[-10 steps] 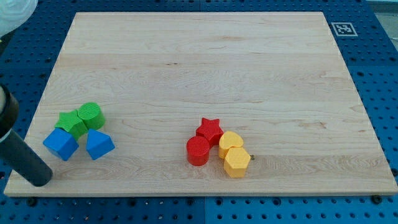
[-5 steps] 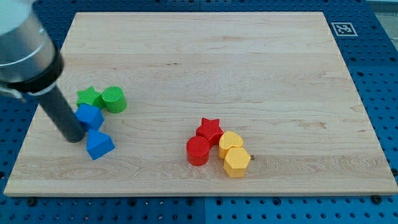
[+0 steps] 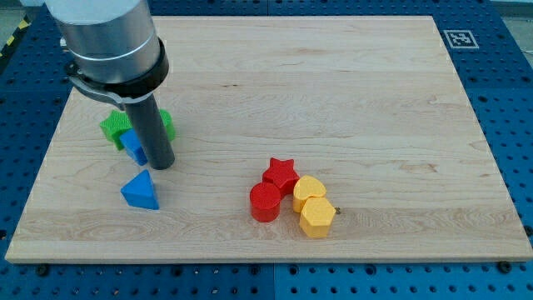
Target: Place the cube in between the green blocks
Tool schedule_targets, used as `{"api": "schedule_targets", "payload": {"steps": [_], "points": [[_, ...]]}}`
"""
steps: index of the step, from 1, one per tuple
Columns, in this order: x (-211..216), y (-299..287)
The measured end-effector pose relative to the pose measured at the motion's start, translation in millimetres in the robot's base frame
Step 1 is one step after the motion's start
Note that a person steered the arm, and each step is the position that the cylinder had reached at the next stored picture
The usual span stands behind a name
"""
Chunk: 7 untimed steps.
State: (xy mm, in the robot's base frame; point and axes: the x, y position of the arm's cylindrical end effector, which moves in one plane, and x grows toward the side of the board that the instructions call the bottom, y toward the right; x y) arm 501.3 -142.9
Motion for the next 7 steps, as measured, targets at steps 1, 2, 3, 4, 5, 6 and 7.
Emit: {"api": "schedule_targets", "payload": {"steps": [1, 2, 3, 4, 5, 6, 7], "points": [[0.0, -14.6], [0.0, -37.4], [0.0, -50.5], [0.0, -60.1], [0.0, -60.4], [-1.0, -60.4], [-10.9, -61.1]]}}
